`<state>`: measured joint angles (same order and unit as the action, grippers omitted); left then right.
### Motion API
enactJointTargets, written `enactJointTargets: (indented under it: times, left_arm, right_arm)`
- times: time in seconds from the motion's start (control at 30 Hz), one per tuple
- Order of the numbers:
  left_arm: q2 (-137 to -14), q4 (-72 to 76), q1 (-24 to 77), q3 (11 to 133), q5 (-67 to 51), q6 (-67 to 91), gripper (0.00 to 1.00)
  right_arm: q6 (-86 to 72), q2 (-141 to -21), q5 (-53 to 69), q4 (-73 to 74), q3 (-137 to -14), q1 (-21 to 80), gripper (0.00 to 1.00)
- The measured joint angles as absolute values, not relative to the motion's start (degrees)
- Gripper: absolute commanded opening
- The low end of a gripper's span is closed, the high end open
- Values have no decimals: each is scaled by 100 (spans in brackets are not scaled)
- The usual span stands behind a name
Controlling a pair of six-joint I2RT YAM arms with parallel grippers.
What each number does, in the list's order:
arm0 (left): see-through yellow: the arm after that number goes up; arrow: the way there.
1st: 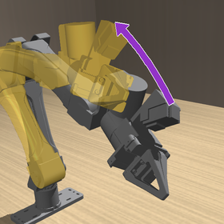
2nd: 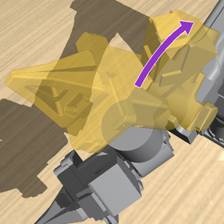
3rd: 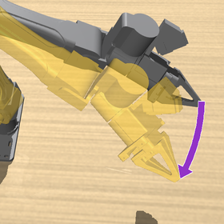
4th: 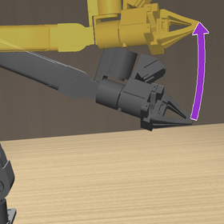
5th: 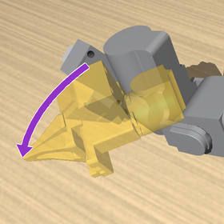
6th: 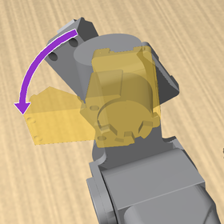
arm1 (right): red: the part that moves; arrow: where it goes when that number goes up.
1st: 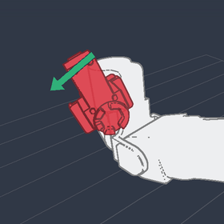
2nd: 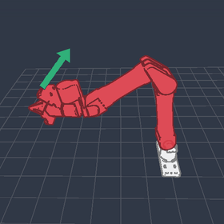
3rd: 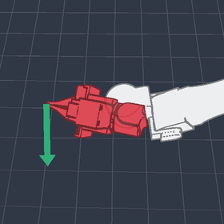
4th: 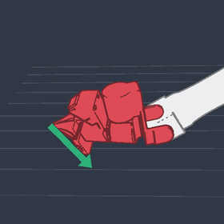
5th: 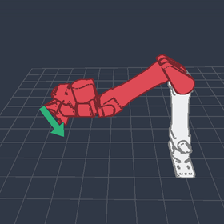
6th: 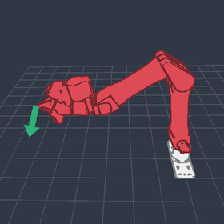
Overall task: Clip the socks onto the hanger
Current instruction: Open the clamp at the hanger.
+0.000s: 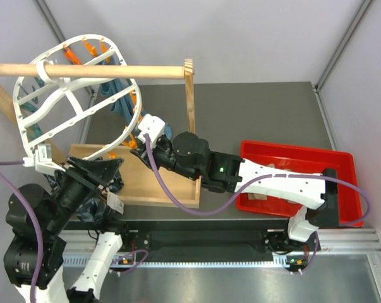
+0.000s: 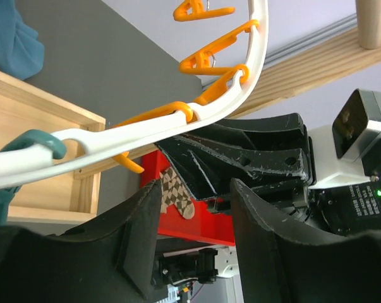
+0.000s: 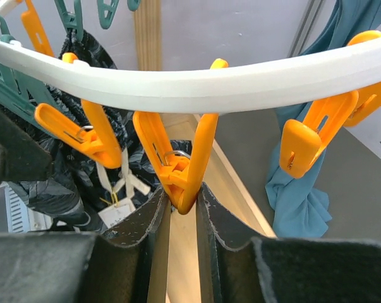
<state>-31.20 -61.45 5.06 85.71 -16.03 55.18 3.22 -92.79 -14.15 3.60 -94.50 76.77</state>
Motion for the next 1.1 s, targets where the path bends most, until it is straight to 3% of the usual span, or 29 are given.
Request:
enactJointTargets:
  times: [0.27, 0.4, 0.87, 1.1]
  left_arm:
    - [-2845, -5804, 506, 8523, -1717, 5234, 51]
    - [-2545, -4950, 506, 7985, -2196, 5109, 59]
    - [-2016, -3503, 506, 7496, -2814, 4753, 76]
    - [-1846, -3264, 506, 7319, -2818, 4729, 75]
  right_arm:
    - [412, -9258, -1210, 333, -9472, 7677, 0]
    - [331, -9258, -814, 620, -9651, 7677, 0]
    - [-1446, -9052, 2051, 1835, -10254, 6849, 0]
    - [-2274, -9043, 3135, 1824, -10344, 6733, 0]
